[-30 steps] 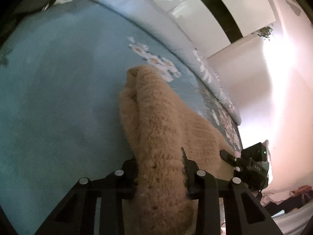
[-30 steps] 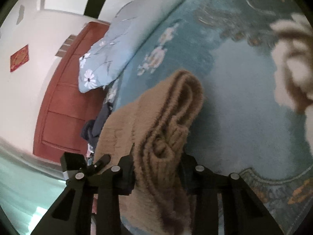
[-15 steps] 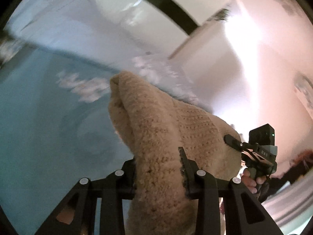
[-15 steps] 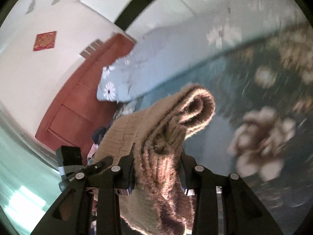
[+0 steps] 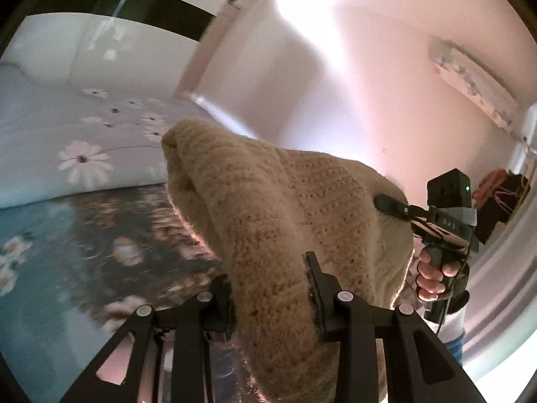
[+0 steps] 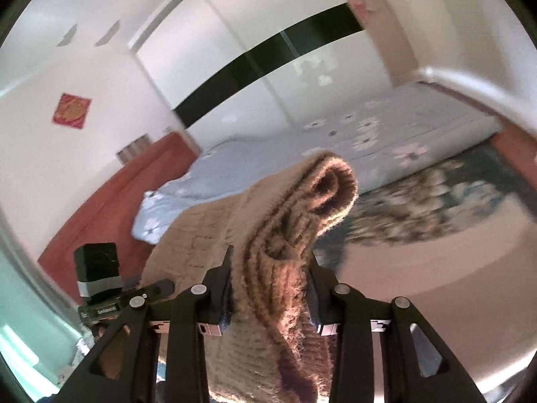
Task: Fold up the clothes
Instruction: 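Lift the folded sweater off the sheet with both grippers, then carry the sweater with both grippers and lower it onto the folded clothes stack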
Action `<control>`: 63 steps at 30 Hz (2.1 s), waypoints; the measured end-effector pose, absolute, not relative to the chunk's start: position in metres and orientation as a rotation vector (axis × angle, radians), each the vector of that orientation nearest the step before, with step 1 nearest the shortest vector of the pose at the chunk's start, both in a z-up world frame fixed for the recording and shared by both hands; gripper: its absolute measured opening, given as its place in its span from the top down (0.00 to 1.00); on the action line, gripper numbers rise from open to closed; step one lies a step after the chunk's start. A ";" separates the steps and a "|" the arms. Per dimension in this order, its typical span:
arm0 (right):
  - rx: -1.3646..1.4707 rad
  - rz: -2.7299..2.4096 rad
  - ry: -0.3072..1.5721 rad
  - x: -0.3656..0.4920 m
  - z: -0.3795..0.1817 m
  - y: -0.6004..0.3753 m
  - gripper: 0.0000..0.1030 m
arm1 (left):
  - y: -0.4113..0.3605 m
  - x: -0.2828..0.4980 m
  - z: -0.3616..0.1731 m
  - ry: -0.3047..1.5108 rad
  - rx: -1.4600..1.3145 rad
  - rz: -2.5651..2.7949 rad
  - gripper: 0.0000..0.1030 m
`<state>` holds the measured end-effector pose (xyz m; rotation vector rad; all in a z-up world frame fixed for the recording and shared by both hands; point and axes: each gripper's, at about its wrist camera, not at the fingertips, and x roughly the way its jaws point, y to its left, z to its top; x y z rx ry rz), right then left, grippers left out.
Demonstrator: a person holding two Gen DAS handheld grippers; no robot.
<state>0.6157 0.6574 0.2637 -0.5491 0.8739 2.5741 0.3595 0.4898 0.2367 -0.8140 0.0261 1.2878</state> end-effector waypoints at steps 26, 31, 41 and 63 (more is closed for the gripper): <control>-0.616 2.238 1.049 0.742 0.147 0.814 0.61 | 0.625 0.457 0.133 0.166 -0.998 1.206 0.58; -0.619 2.212 1.041 0.742 0.146 0.808 0.56 | 0.620 0.455 0.136 0.159 -1.024 1.196 0.55; -0.560 2.151 0.985 0.749 0.158 0.797 0.50 | 0.590 0.442 0.157 0.233 -0.897 1.277 0.45; -0.573 2.236 0.423 0.712 0.206 0.680 0.50 | 0.582 0.446 0.141 0.162 -0.942 1.244 0.42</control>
